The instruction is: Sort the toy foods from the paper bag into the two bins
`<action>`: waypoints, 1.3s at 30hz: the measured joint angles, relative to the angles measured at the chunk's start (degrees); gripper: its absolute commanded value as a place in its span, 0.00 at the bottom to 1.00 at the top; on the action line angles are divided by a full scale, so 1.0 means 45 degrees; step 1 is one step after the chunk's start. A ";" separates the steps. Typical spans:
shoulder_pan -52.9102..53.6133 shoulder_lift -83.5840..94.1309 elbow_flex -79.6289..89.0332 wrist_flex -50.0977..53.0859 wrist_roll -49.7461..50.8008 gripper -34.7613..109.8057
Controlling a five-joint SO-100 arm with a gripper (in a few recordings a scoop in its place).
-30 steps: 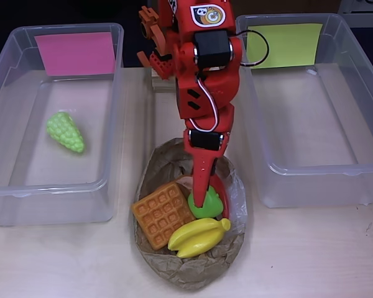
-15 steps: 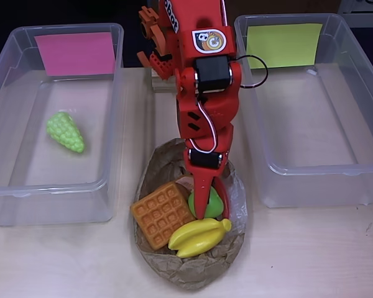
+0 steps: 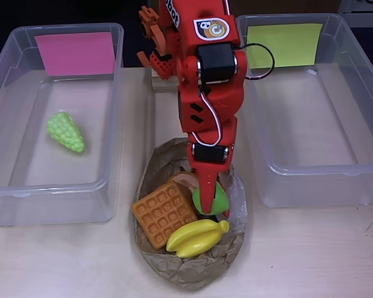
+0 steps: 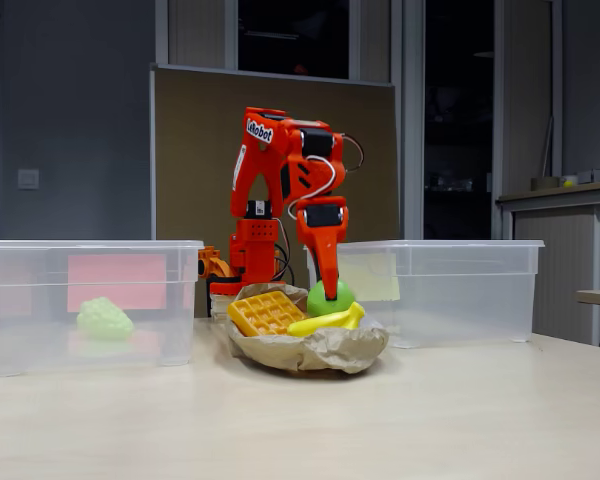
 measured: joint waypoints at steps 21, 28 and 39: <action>0.5293 0.8652 0.1797 0.4395 -0.3242 0.41; 0.9375 0.8789 0.1875 0.4687 -0.3594 0.40; 1.2910 0.5898 0.4180 0.2109 -0.3984 0.40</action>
